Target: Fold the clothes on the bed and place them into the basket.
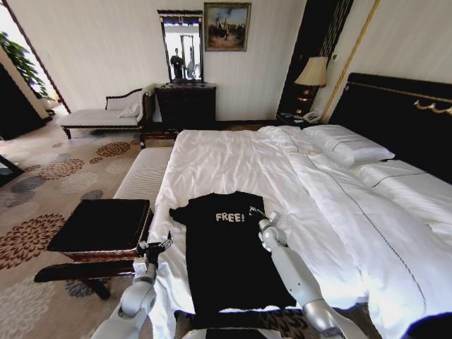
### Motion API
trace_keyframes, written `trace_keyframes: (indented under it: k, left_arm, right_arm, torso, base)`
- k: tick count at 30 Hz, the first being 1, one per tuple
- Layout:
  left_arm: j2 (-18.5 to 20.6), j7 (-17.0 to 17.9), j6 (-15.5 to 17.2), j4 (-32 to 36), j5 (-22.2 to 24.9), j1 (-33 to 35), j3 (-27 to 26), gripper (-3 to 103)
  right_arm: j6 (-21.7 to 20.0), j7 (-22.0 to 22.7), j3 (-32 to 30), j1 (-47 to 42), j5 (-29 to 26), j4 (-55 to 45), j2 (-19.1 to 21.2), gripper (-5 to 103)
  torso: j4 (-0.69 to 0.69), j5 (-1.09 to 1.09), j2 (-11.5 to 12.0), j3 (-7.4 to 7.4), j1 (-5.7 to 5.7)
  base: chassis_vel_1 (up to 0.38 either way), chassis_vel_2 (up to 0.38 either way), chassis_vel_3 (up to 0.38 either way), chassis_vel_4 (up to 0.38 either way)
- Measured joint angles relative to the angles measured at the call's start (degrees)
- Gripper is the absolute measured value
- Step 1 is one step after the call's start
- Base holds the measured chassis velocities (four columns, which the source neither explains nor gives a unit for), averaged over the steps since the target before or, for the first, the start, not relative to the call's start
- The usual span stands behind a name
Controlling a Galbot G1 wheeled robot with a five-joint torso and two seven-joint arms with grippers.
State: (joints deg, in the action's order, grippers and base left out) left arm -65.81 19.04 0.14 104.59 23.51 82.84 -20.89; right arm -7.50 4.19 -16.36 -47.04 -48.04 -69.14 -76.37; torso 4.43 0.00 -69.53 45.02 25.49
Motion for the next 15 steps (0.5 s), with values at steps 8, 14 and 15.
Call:
trace_keyframes:
  k: [8, 14, 15]
  left_arm:
    - [0.0, 0.0, 0.0, -0.2, -0.4, -0.2, -0.2, 100]
    - [0.4, 0.0, 0.4, -1.5, 1.7, -1.9, -0.1, 100]
    - [0.4, 0.0, 0.7, -2.0, 2.9, -2.9, 0.3, 100]
  right_arm:
    - [0.6, 0.1, 0.7, -2.1, -0.5, -4.3, 0.2, 47]
    - [0.6, 1.3, -1.7, -5.4, -0.5, -8.7, 1.4, 63]
    - [0.6, 1.4, -2.7, -6.5, -0.5, -9.8, 1.9, 69]
  torso:
    - [-0.01, 0.00, 0.0, 0.00, 0.00]
    - [-0.01, 0.00, 0.0, 0.00, 0.00]
    - [-0.02, 0.00, 0.0, 0.00, 0.00]
  base:
    - [0.000, 0.000, 0.000, 0.000]
    - [0.000, 0.000, 0.000, 0.000]
    - [0.000, 0.000, 0.000, 0.000]
